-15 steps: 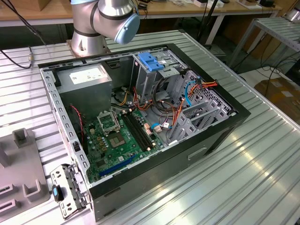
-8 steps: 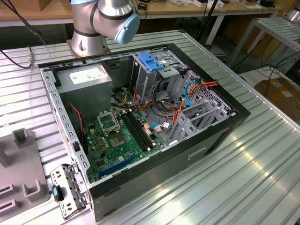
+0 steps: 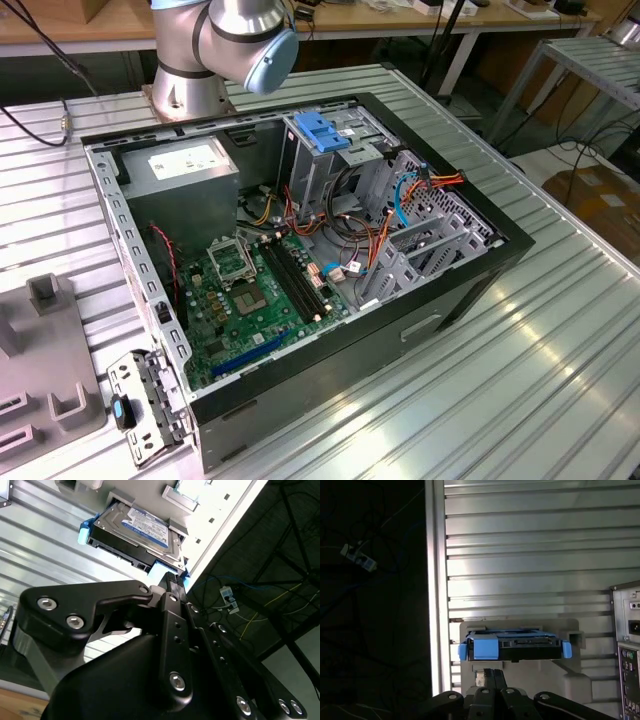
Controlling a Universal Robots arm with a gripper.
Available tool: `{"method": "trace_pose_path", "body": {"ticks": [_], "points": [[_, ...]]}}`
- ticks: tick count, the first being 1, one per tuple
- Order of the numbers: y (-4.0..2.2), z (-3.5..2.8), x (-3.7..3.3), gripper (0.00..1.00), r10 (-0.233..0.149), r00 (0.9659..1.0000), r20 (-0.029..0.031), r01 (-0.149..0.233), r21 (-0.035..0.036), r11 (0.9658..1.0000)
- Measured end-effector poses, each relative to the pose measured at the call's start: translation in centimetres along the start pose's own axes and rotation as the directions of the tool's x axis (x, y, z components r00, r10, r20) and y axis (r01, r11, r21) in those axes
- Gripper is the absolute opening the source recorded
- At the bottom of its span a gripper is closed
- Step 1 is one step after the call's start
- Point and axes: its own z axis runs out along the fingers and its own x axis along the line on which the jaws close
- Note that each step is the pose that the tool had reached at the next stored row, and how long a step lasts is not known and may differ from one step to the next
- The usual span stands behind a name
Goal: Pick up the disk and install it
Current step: 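Pick up the disk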
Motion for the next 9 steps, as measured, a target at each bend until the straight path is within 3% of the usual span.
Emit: {"method": "trace_pose_path", "body": {"ticks": [9], "points": [[0.00,0.00,0.00,0.11,-0.023,0.9997,-0.0009,0.023,0.0006,0.9997]]}}
